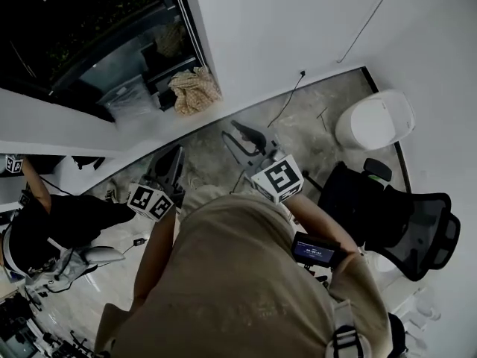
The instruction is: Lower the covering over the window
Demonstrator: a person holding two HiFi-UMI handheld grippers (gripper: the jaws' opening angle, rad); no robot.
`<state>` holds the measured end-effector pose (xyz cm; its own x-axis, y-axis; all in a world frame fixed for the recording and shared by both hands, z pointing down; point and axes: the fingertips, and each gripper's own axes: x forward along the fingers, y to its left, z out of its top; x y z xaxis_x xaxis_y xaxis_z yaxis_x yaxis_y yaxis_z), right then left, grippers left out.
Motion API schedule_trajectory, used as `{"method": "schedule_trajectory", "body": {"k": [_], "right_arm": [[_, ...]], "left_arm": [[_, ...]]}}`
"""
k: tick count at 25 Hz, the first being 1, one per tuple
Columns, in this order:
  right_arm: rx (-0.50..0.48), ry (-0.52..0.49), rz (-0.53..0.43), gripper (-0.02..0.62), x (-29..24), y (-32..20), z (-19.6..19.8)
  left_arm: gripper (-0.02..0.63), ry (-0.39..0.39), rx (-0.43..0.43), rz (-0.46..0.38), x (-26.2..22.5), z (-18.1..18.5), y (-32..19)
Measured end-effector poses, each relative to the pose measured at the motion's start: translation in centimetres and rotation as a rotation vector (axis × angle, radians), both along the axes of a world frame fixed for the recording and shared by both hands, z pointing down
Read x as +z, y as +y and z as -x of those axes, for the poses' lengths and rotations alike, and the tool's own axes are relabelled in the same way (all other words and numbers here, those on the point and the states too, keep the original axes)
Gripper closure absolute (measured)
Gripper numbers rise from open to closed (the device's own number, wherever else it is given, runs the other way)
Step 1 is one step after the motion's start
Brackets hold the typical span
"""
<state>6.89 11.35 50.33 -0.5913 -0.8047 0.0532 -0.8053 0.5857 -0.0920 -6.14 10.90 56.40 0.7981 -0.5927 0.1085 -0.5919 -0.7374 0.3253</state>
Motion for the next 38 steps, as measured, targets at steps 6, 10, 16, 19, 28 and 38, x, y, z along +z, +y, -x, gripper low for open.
{"method": "schedule_trajectory", "body": {"k": [6,10,16,19,28,38], "right_arm": [[0.001,-0.021,0.048,0.476,1.5,5.5,-3.7],[-0.011,-0.036,0.087,0.476,2.7,8.5,-5.7],[-0.004,-0.018,0.073,0.476,2.9,10.6,-6.3],[-0.011,0.007,0.056,0.476,2.7,11.4,-5.7],[0.032,0.056,0.056,0.476,2.4,12.3,-4.1],[0.036,-0.067,0.069,0.476,1.6,14.8,1.2]], "left_arm": [[0.594,0.000,0.016,0.040,1.9,-4.4,5.5],[0.594,-0.005,-0.005,0.055,2.4,-6.2,8.5],[0.594,-0.022,-0.046,0.056,2.1,-6.1,11.0],[0.594,-0.025,-0.058,0.046,1.6,-5.8,11.9],[0.594,-0.007,-0.076,0.033,0.6,-3.3,14.3],[0.594,0.030,-0.102,0.084,2.3,3.9,17.5]]}}
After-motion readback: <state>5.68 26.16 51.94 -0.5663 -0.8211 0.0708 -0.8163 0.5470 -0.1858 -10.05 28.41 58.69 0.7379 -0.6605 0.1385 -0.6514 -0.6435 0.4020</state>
